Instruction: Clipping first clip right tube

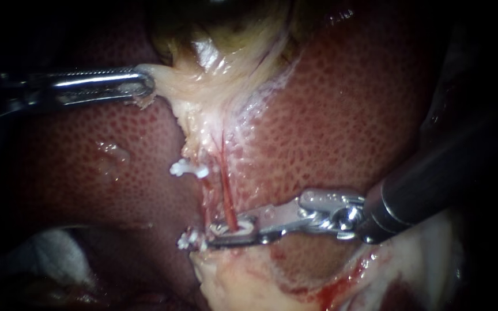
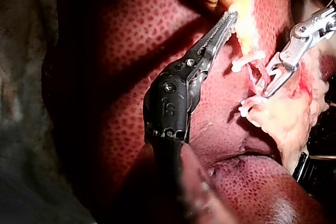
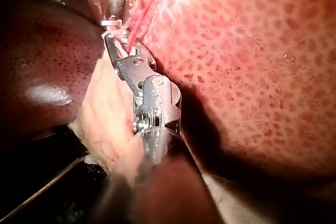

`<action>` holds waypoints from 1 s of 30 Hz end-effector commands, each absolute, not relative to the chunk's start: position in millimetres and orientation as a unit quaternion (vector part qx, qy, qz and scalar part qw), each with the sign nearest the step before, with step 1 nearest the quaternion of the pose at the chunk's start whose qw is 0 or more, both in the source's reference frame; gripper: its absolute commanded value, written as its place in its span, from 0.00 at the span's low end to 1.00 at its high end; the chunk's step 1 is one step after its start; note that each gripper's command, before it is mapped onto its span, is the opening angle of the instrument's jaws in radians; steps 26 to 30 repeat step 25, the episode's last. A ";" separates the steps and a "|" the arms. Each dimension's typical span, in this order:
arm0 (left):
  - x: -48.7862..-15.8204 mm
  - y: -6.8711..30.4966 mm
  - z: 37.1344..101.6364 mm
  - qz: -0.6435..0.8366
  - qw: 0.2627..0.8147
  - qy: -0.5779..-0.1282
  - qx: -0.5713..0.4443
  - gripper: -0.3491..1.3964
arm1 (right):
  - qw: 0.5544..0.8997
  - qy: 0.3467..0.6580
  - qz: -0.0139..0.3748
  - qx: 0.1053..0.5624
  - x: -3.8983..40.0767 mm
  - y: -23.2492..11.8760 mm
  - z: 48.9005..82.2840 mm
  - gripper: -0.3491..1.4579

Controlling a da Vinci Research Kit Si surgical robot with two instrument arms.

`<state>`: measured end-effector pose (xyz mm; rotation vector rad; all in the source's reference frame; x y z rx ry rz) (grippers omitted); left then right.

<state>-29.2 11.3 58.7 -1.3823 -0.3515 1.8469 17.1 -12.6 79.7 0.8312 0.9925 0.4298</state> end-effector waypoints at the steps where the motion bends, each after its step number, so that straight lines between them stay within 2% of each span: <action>1: -29.2 11.3 58.7 0.728 0.393 -0.138 -0.545 0.00 | 0.776 0.456 0.203 0.386 17.0 -12.6 79.6 0.03; 2: -29.2 11.3 58.7 0.728 0.393 -0.138 -0.545 0.00 | 0.775 0.452 0.207 0.389 17.0 -12.6 79.6 0.00; 10: -29.2 11.3 58.7 0.728 0.393 -0.138 -0.545 0.00 | 0.778 0.440 0.214 0.394 16.7 -12.6 79.7 0.00; 30: -29.3 11.3 58.8 0.728 0.393 -0.138 -0.545 0.00 | 0.777 0.439 0.215 0.396 16.6 -12.6 79.7 0.00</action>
